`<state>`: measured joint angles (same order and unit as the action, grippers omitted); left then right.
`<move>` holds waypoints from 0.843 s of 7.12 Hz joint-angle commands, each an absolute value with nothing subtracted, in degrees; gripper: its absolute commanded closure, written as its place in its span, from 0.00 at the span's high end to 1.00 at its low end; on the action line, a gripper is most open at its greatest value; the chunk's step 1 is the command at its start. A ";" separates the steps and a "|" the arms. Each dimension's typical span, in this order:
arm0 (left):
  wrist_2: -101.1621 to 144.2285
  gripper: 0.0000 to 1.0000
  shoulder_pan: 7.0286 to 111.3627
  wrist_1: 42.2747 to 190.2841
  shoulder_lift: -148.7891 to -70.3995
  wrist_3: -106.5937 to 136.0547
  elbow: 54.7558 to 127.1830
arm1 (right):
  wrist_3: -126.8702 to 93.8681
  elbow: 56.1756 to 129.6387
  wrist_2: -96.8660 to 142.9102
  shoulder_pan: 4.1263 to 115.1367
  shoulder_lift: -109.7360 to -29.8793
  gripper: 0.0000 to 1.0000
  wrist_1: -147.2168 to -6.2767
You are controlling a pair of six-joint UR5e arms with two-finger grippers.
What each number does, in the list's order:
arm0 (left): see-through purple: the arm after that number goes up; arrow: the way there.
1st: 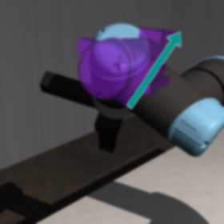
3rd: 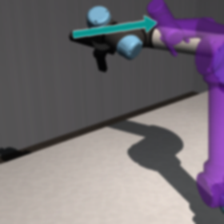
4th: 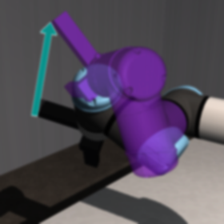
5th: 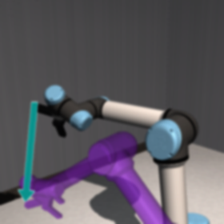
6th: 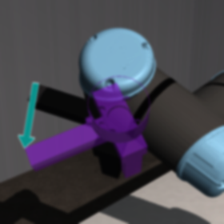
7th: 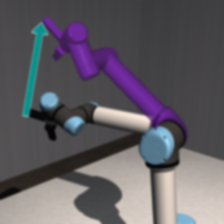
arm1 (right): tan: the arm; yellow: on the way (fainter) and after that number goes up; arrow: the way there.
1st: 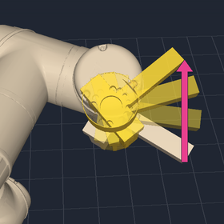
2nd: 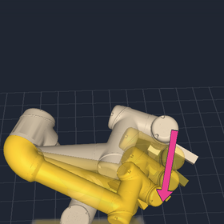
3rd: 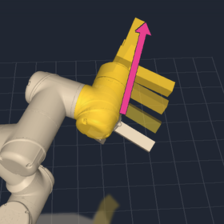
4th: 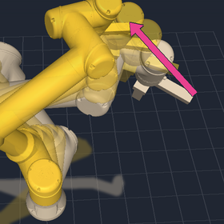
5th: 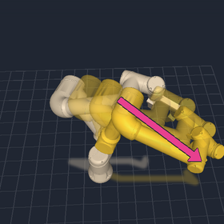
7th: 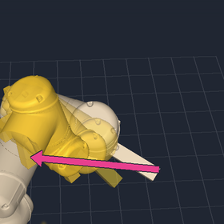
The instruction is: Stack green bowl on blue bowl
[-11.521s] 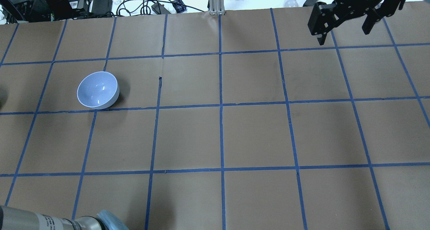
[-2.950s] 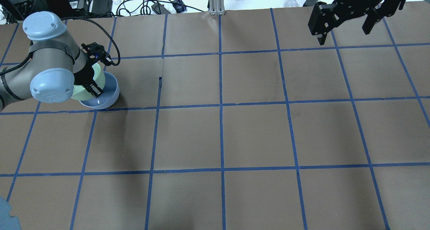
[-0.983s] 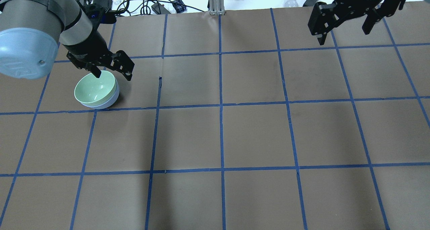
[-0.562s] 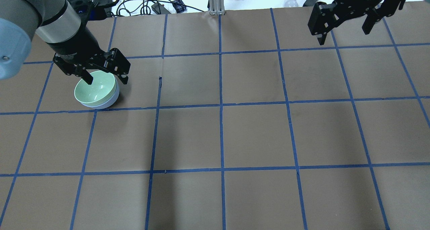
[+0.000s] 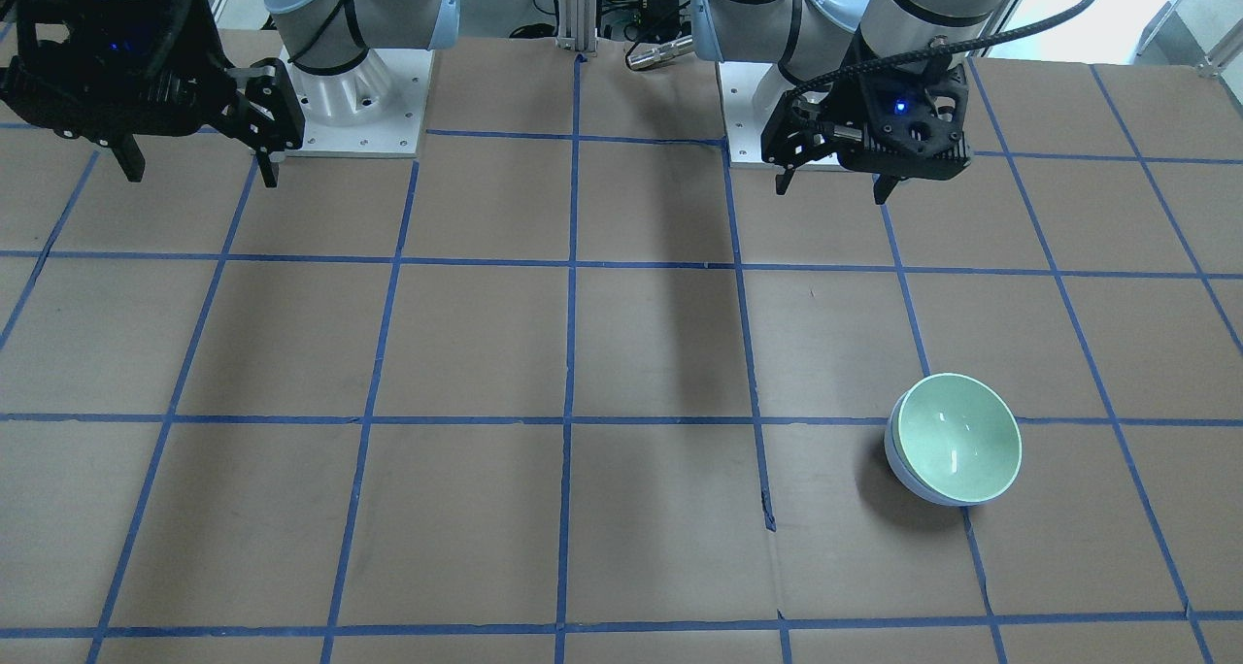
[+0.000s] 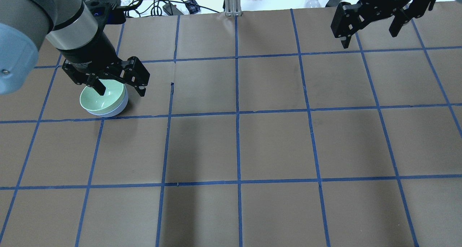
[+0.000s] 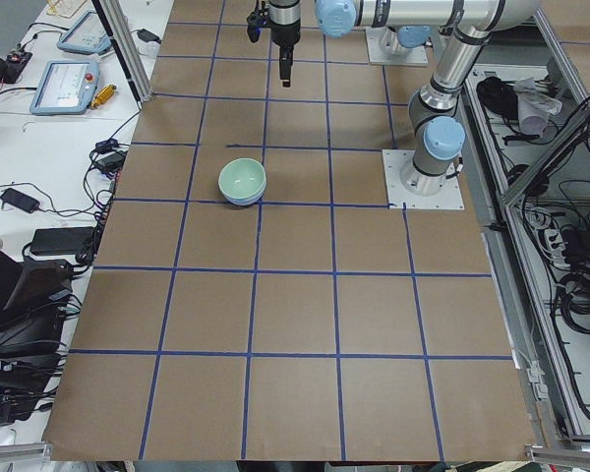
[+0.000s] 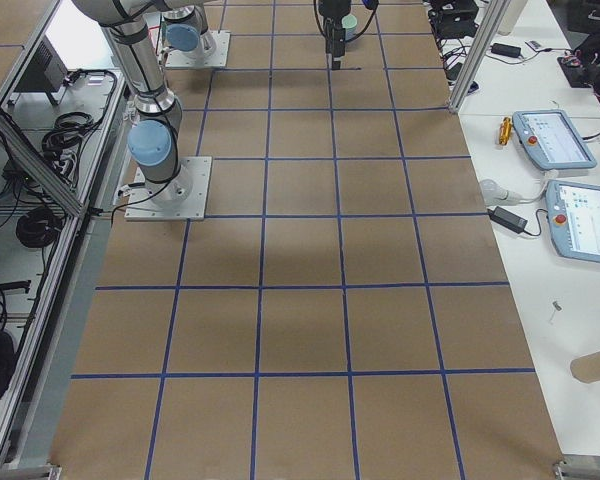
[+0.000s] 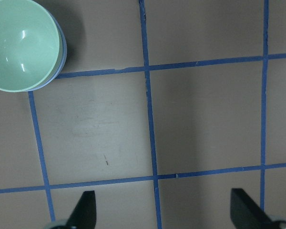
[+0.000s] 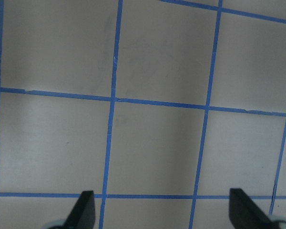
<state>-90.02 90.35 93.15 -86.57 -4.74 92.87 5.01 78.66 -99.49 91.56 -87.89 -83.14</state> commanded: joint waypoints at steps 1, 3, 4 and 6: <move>-90.44 1.00 90.70 93.43 -86.22 -4.83 92.90 | 5.01 78.66 -99.49 91.58 -87.89 1.00 -83.14; -90.53 1.00 90.18 93.77 -85.70 -4.92 93.42 | 5.01 78.66 -99.49 91.58 -87.89 1.00 -83.14; -90.61 1.00 89.83 94.39 -85.61 -4.92 93.34 | 5.01 78.66 -99.49 91.58 -87.89 1.00 -83.14; -90.53 1.00 89.82 94.13 -85.61 -5.01 93.34 | 5.01 78.66 -99.49 91.49 -87.89 1.00 -83.14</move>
<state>-90.58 89.88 94.12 -85.65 -4.98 93.32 5.01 78.66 -99.49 91.53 -87.89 -83.14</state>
